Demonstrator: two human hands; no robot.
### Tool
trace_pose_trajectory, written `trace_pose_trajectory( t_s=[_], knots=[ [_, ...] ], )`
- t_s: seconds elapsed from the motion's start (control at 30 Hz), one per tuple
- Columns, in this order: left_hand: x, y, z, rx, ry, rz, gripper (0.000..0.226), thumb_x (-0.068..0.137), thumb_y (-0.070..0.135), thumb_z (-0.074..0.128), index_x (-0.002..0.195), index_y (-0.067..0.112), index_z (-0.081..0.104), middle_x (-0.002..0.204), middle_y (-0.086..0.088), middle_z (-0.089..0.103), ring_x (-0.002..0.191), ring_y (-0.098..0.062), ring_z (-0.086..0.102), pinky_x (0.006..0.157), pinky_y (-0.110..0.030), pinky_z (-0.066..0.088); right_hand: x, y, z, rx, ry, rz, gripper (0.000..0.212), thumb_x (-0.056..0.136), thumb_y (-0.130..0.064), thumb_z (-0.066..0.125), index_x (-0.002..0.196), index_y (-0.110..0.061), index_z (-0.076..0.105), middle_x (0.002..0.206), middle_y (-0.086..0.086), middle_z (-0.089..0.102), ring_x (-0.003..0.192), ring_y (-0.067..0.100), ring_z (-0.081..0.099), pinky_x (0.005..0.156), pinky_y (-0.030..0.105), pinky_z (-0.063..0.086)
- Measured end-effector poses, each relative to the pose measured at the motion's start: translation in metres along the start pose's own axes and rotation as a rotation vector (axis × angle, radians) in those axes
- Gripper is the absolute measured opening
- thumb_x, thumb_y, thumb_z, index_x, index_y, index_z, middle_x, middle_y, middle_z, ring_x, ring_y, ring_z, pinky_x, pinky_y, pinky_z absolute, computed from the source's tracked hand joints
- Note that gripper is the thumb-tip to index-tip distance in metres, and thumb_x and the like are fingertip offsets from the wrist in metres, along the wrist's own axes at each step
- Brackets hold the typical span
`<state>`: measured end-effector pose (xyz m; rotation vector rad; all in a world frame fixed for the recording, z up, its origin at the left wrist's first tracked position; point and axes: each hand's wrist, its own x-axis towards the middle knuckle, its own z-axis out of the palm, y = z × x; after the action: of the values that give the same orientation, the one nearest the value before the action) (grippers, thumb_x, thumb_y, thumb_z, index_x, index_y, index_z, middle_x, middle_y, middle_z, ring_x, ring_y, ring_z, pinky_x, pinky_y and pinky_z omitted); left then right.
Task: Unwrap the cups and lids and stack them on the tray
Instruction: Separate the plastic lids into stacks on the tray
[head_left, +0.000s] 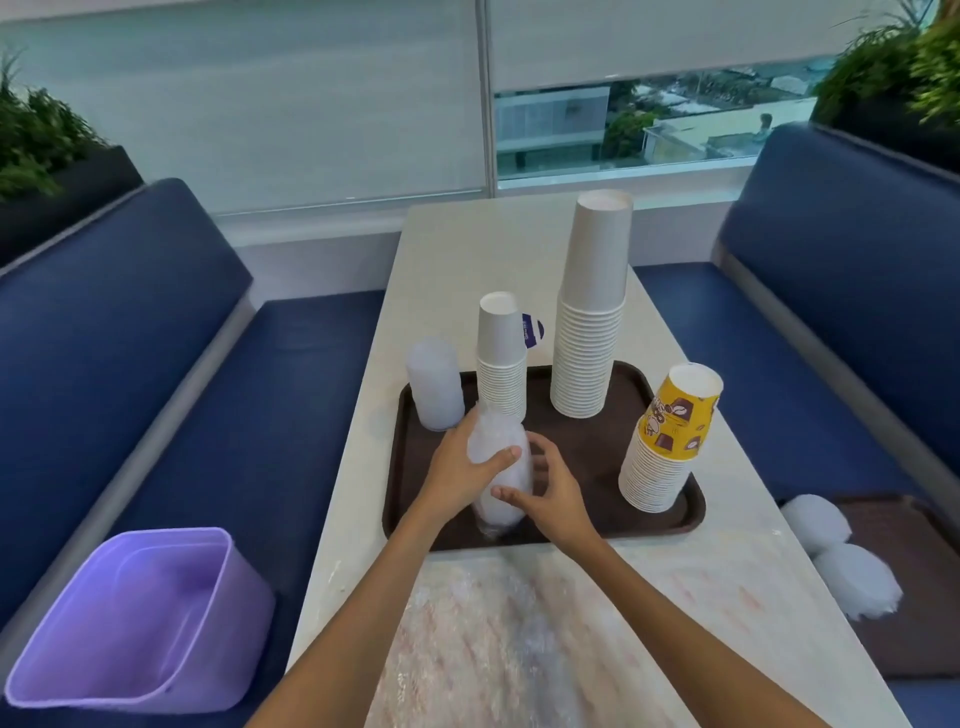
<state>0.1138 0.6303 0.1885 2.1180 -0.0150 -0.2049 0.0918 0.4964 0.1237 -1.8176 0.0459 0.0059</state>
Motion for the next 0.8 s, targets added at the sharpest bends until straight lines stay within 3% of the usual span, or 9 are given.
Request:
trace_pose_trajectory(
  t_s=[0.13,0.3,0.43,0.5,0.6,0.7,0.8],
  knots=[
    [0.009,-0.002,0.000,-0.016,0.002,-0.017,0.071,0.083,0.038,0.069,0.144,0.021,0.036,0.142,-0.001,0.046,0.130,-0.019,0.044,0.110,-0.037,0.036,0.014,0.006,0.002,-0.053,-0.032,0.013,0.077,0.069,-0.035,0.083,0.132,-0.030,0.040,0.128,0.000,0.053,0.116,0.018,0.053,0.097,0.045,0.049],
    [0.012,0.001,-0.010,0.043,-0.040,0.063,0.062,0.088,0.033,0.064,0.143,0.020,0.037,0.143,-0.001,0.044,0.130,-0.017,0.042,0.102,-0.023,0.032,0.022,0.005,-0.001,-0.080,-0.102,0.018,0.080,0.064,-0.040,0.085,0.129,-0.036,0.037,0.130,0.000,0.051,0.118,0.019,0.052,0.098,0.043,0.049],
    [0.017,0.012,-0.024,0.243,0.019,0.131,0.060,0.085,0.035,0.068,0.139,0.020,0.044,0.139,-0.002,0.041,0.126,-0.017,0.041,0.098,-0.020,0.029,0.022,-0.006,0.000,-0.088,-0.107,-0.040,0.113,0.055,-0.039,0.089,0.145,-0.024,0.023,0.145,0.002,0.033,0.130,0.017,0.039,0.108,0.039,0.040],
    [0.020,0.020,-0.025,0.346,-0.015,0.157,0.055,0.085,0.031,0.069,0.135,0.020,0.049,0.132,-0.002,0.045,0.122,-0.016,0.043,0.098,-0.021,0.031,0.024,-0.017,0.003,-0.069,-0.086,-0.068,0.118,0.055,-0.033,0.091,0.148,-0.022,0.018,0.149,0.001,0.029,0.134,0.015,0.035,0.111,0.037,0.036],
    [0.023,0.032,-0.022,0.426,-0.072,0.148,0.045,0.087,0.021,0.067,0.129,0.017,0.055,0.122,-0.004,0.056,0.111,-0.017,0.053,0.094,-0.024,0.041,0.032,-0.031,0.010,-0.041,-0.067,-0.077,0.108,0.061,-0.023,0.089,0.146,-0.022,0.023,0.146,0.001,0.039,0.132,0.015,0.040,0.111,0.034,0.035],
    [0.025,0.038,-0.021,0.493,-0.111,0.111,0.032,0.089,0.013,0.062,0.122,0.012,0.060,0.115,-0.008,0.062,0.105,-0.021,0.058,0.089,-0.026,0.045,0.034,-0.031,0.014,-0.047,-0.033,-0.055,0.088,0.064,-0.020,0.088,0.137,-0.020,0.039,0.133,0.002,0.054,0.123,0.016,0.051,0.105,0.029,0.041],
    [0.026,0.045,-0.030,0.514,-0.089,0.130,0.013,0.087,0.019,0.065,0.097,0.009,0.065,0.089,-0.003,0.062,0.088,-0.021,0.059,0.076,-0.024,0.043,0.033,-0.029,0.013,-0.084,-0.038,-0.070,0.081,0.064,-0.023,0.088,0.131,-0.021,0.043,0.123,-0.003,0.056,0.110,0.009,0.052,0.096,0.021,0.044]
  ],
)
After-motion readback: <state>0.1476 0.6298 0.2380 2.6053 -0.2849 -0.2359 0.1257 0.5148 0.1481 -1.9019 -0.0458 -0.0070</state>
